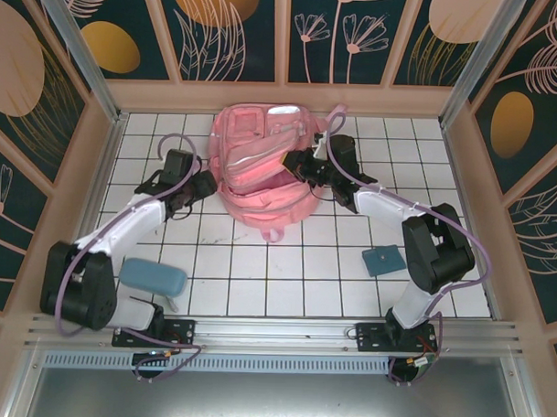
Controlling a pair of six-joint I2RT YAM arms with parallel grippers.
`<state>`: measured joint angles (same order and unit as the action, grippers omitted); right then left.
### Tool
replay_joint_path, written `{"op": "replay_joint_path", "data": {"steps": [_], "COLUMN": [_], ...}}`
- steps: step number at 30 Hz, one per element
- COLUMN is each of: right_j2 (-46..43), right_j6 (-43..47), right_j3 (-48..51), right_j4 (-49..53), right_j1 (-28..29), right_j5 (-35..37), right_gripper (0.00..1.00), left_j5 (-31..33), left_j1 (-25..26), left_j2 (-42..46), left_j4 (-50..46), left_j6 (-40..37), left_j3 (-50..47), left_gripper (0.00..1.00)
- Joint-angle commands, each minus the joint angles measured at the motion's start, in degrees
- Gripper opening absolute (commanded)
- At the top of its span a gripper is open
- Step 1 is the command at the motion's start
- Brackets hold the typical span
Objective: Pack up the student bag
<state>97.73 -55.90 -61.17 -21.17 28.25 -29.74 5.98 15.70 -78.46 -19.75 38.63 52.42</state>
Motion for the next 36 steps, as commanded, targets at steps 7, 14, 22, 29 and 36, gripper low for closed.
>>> {"op": "replay_joint_path", "data": {"steps": [7,14,22,29,36], "right_j2": [-2.55,-2.44,-1.95,-1.69,-2.03], "right_j6": [0.85,1.24,0.97,0.79,0.85], "right_j3": [2.34,3.32,3.77,3.49,3.48], "right_j4": [-5.85,-6.29,-7.13,-7.22,-6.61], "right_j1": [0.35,-0.30,-0.72,-0.75,-0.76], "right_j5": [1.61,1.48,1.04,0.56,0.97], "right_gripper": [0.00,0.00,0.00,0.00,0.00], "left_j5": [10.24,15.71,12.33,1.51,-4.47], "left_j1": [-0.13,-0.07,-0.15,-0.08,-0.05], "left_j2": [12.88,10.18,12.11,13.94,14.79], "left_j4": [-27.20,-42.75,-42.42,-27.83,-17.81], "left_j6": [11.67,22.15,27.02,24.92,18.60], "left_j3": [-7.56,-6.59,-10.25,-18.11,-17.88], "left_gripper": [0.75,0.85,0.93,0.92,0.82]}}
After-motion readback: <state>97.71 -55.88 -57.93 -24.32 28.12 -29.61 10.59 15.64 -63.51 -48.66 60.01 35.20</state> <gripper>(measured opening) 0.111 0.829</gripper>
